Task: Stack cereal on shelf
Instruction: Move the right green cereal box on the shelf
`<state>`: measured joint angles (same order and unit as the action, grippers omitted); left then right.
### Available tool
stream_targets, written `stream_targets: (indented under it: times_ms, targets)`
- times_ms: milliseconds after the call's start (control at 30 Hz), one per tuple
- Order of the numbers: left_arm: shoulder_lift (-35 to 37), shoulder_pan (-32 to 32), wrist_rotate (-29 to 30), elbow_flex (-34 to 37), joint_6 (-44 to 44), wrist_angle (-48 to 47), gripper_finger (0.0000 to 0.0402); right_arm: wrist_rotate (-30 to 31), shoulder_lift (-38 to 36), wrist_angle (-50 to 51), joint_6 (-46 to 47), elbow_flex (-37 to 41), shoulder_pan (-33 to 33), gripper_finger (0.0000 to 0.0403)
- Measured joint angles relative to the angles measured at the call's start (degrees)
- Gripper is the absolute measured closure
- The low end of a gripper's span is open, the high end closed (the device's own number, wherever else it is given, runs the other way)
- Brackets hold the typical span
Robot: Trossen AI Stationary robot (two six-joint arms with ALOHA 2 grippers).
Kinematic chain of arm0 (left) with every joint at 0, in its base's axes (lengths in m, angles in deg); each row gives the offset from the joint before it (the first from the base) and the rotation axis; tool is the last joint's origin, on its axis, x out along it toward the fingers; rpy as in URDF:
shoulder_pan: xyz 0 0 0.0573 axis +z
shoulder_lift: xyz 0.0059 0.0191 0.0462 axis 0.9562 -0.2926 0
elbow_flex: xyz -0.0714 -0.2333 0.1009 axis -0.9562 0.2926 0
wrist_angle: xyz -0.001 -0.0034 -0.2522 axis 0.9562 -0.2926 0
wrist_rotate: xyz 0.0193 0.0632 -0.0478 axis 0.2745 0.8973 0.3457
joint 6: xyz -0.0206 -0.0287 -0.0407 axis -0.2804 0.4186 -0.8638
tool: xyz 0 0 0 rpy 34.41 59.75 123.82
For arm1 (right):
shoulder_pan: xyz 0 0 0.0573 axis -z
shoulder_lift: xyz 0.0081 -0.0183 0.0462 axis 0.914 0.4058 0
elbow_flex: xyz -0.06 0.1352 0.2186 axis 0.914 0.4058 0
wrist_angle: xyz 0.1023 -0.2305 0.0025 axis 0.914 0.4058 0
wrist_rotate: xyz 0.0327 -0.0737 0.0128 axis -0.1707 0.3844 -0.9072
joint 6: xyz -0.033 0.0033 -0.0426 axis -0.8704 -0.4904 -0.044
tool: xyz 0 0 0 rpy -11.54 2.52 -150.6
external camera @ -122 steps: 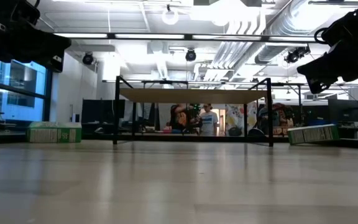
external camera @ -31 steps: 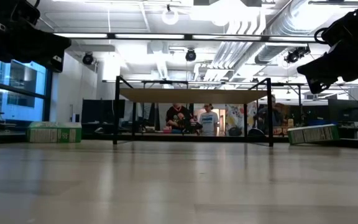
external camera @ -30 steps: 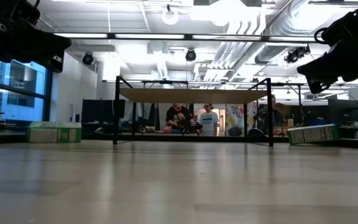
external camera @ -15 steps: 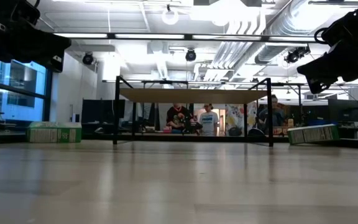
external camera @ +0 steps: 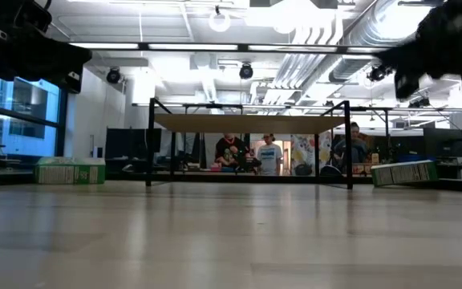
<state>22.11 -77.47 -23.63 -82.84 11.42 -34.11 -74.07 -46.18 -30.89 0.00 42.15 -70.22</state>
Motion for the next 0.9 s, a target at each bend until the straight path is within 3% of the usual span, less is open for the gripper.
stream_targets:
  times_ms: [100, 300, 500, 600, 667, 800, 900]
  targets:
    - [0.01, 0.01, 0.02, 0.0, 0.0, 0.02, 0.0401, 6.56, 0.03, -11.56, 0.07, 0.0, 0.03, 0.0402]
    - [0.0, 0.01, 0.02, 0.0, -0.01, 0.01, 0.0401, 8.88, 4.39, -20.63, -7.29, 0.01, 0.2, 0.0402]
    - [0.0, -0.01, 0.0, 0.0, 0.0, 0.01, 0.0401, 29.82, 13.77, -18.68, -9.59, -5.75, 5.28, 0.0398]
    - [0.02, 0.0, 0.0, 0.0, 0.0, 0.02, 0.0401, 37.75, 16.8, -3.64, -11.38, -13.01, 8.48, 0.0377]
    - [0.02, 0.01, 0.0, 0.0, 0.0, 0.0, 0.0401, 41.73, 18.6, 11.35, -6.98, -19.38, 10.64, 0.0352]
    - [0.01, 0.01, 0.0, 0.0, 0.0, 0.0, 0.0401, 45.79, 22.36, 42.92, 9.75, -31.54, 15.99, 0.0281]
    - [0.02, 0.02, 0.0, 0.0, 0.0, 0.0, 0.0401, 46.32, 25.18, 66.31, 28.91, -37.86, 20.83, 0.0224]
